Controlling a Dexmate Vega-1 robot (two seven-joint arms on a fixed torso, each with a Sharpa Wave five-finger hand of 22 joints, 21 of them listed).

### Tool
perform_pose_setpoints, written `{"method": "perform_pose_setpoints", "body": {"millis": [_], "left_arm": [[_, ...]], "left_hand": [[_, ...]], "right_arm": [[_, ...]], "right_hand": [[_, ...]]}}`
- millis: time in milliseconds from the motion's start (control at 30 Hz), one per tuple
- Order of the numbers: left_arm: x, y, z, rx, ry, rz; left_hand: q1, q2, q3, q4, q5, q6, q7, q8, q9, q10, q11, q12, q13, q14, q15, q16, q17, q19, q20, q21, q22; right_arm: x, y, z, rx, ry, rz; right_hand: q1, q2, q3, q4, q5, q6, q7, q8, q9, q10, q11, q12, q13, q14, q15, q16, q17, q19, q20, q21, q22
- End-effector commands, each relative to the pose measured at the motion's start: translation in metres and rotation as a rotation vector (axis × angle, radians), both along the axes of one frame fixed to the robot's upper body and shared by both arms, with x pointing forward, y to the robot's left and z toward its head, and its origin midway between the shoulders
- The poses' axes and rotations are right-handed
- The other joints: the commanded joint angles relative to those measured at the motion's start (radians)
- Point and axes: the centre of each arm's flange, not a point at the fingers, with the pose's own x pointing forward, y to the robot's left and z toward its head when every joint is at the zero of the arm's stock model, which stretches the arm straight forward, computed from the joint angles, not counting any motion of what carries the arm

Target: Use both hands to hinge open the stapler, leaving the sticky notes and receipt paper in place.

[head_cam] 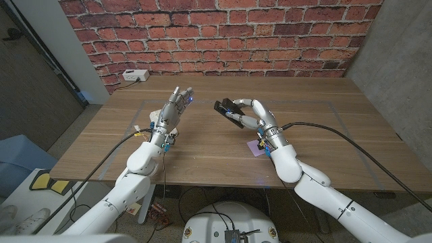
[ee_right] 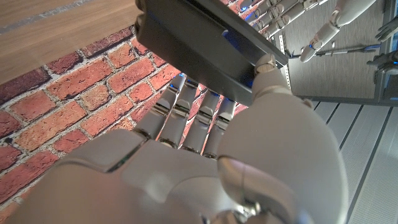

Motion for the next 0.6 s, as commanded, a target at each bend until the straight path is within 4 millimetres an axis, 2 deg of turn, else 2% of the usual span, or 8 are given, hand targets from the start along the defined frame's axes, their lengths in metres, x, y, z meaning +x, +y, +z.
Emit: {"method": "perform_pose_setpoints", "body": {"millis": [33, 267, 333, 467, 600], "left_arm": [[-0.001, -0.014, -0.01, -0.073, -0.036, 0.008], [-0.007, -0.018, -0.012, -0.059, -0.071, 0.008], [-0.009, -0.02, -0.011, -0.043, -0.077, 0.011], [-0.013, -0.025, -0.011, -0.045, -0.083, 0.006], [-0.014, -0.029, -0.014, -0.069, -0.087, -0.01]], "left_hand": [[0.024, -0.024, -0.003, -0.024, -0.005, -0.025, -0.007, -0.003, 0.005, 0.024, -0.019, 0.01, 0.012, 0.013, -0.023, 0.004, 0.005, -0.007, 0.014, -0.002, 0.002], [0.045, -0.05, -0.007, -0.045, -0.003, -0.022, -0.013, 0.005, 0.008, 0.055, -0.038, 0.026, 0.022, 0.015, -0.03, 0.004, 0.006, -0.009, 0.018, -0.002, 0.003], [0.058, -0.055, -0.004, -0.053, -0.002, -0.012, -0.015, 0.01, 0.008, 0.064, -0.039, 0.031, 0.026, 0.015, -0.031, 0.004, 0.006, -0.009, 0.02, -0.001, 0.003], [0.095, -0.055, 0.008, -0.07, 0.0, 0.002, -0.021, 0.018, 0.01, 0.066, -0.054, 0.034, 0.034, 0.02, -0.037, 0.006, 0.007, -0.011, 0.022, -0.001, 0.003], [0.11, -0.059, 0.011, -0.074, 0.0, 0.013, -0.026, 0.023, 0.011, 0.065, -0.057, 0.036, 0.04, 0.028, -0.041, 0.009, 0.007, -0.014, 0.024, -0.002, 0.003]], "right_arm": [[-0.005, -0.003, -0.005, 0.111, 0.019, 0.009], [-0.004, -0.004, -0.006, 0.145, 0.055, 0.02], [-0.005, -0.004, -0.008, 0.152, 0.064, 0.017], [-0.002, -0.003, -0.01, 0.165, 0.071, 0.036], [0.001, -0.003, -0.011, 0.175, 0.071, 0.04]], "right_hand": [[0.095, 0.105, 0.032, 0.026, 0.003, 0.024, -0.002, 0.009, 0.003, 0.033, -0.012, 0.008, 0.003, 0.02, -0.154, 0.004, 0.008, 0.009, -0.042, 0.007, 0.002], [0.099, 0.103, 0.032, 0.023, 0.002, 0.03, 0.005, 0.01, 0.004, 0.039, -0.01, 0.01, 0.005, 0.03, -0.153, 0.006, 0.013, 0.016, -0.039, 0.012, 0.003], [0.098, 0.103, 0.033, 0.024, 0.003, 0.025, 0.008, 0.008, 0.004, 0.031, -0.007, 0.008, 0.008, 0.021, -0.15, -0.004, 0.01, 0.017, -0.03, 0.013, 0.003], [0.097, 0.104, 0.034, 0.026, 0.003, 0.021, 0.008, 0.005, 0.004, 0.022, -0.009, 0.004, 0.01, 0.019, -0.15, -0.008, 0.009, 0.017, -0.027, 0.014, 0.003], [0.099, 0.105, 0.035, 0.026, 0.004, 0.018, 0.008, 0.004, 0.005, 0.022, -0.01, 0.005, 0.012, 0.019, -0.152, -0.01, 0.01, 0.017, -0.026, 0.015, 0.003]]}}
